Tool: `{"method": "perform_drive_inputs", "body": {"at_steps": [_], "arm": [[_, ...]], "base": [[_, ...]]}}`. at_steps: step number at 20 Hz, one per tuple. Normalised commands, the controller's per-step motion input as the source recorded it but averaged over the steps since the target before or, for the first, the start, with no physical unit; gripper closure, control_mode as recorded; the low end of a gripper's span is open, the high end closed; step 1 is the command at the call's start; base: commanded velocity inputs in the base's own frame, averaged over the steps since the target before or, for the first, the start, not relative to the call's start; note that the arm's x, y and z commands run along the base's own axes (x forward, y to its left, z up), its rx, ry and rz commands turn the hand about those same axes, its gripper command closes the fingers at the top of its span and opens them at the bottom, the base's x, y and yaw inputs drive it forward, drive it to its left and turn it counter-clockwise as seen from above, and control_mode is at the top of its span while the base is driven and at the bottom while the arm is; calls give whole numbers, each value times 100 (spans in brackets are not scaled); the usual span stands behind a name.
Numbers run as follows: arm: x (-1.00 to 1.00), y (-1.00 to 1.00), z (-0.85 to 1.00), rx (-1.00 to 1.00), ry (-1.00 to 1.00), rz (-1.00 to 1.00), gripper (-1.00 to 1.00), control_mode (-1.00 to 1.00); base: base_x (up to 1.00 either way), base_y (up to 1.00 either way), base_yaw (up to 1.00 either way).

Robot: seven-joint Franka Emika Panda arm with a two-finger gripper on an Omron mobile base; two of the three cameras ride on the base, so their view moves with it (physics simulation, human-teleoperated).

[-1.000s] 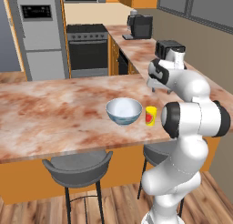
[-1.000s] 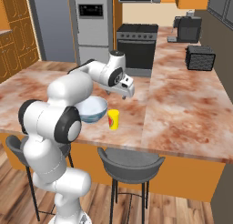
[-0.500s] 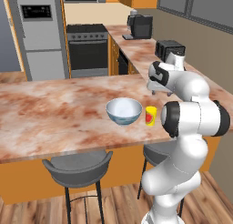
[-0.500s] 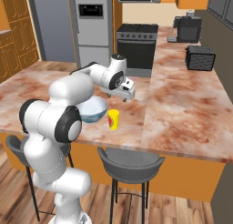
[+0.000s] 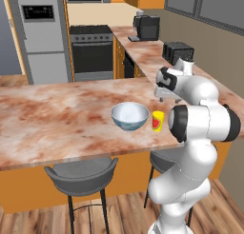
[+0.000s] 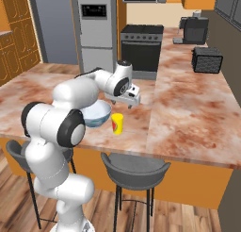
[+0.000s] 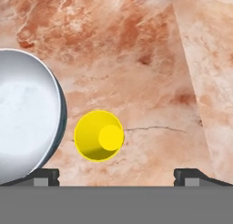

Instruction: Place the cup inside the bowl on the dining table and move the bowl to any counter.

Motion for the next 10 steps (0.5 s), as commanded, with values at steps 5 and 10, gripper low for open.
{"method": "perform_drive_inputs", "body": {"at_steps": [5,10], "arm": [[0,0,-19,0,0,4,-100,-100],[0,0,-20,0,0,4,-100,-100]], "base": [[0,0,0],[0,0,0]]}}
